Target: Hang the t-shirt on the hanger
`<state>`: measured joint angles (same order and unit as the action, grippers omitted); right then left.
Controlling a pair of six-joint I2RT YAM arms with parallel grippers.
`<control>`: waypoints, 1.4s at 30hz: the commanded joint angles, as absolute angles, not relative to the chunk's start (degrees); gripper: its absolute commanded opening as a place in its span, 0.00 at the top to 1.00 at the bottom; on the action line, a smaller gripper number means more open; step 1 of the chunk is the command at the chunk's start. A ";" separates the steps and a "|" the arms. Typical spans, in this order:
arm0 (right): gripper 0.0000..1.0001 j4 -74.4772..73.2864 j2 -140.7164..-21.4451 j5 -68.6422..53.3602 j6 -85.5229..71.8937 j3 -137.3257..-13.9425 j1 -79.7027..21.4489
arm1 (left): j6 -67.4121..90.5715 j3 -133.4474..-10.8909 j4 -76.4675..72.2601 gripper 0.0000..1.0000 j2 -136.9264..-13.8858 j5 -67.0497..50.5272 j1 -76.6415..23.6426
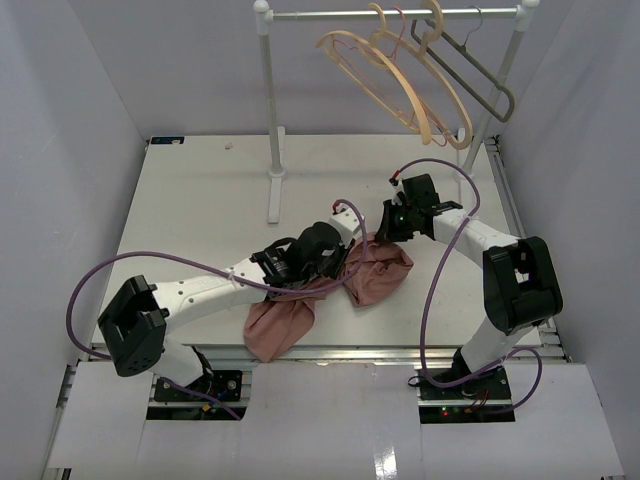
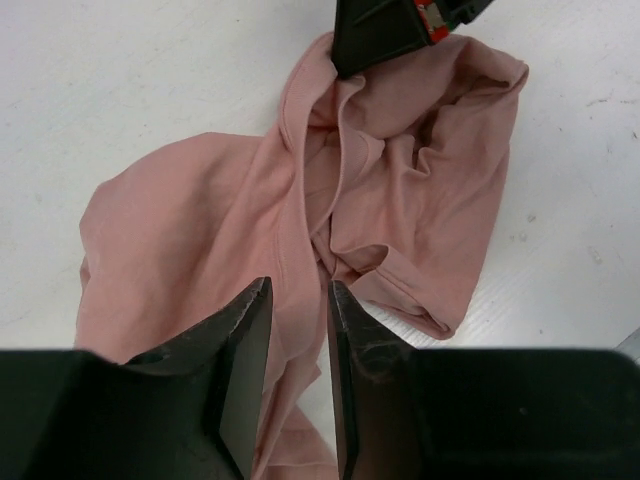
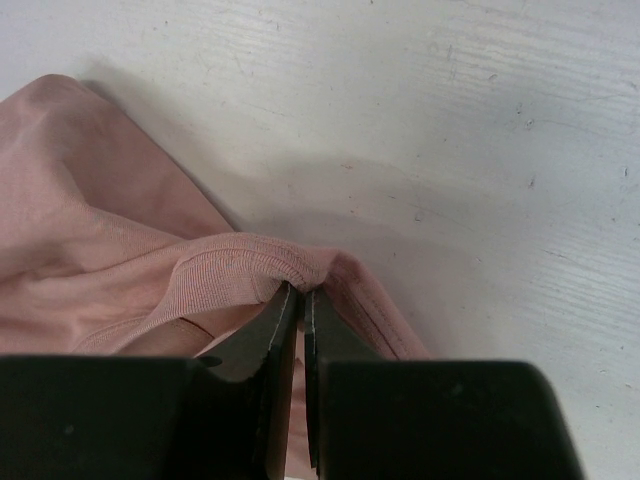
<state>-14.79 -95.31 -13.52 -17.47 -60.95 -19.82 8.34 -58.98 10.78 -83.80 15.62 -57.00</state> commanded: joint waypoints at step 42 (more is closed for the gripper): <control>0.92 -11.60 -91.85 -13.97 -17.14 -59.32 -19.51 | 11.93 -62.66 19.57 0.54 -89.96 34.43 -69.65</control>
<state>-13.23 -94.08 -13.65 -17.47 -59.33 -19.84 11.42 -60.58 18.08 -89.77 31.93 -68.48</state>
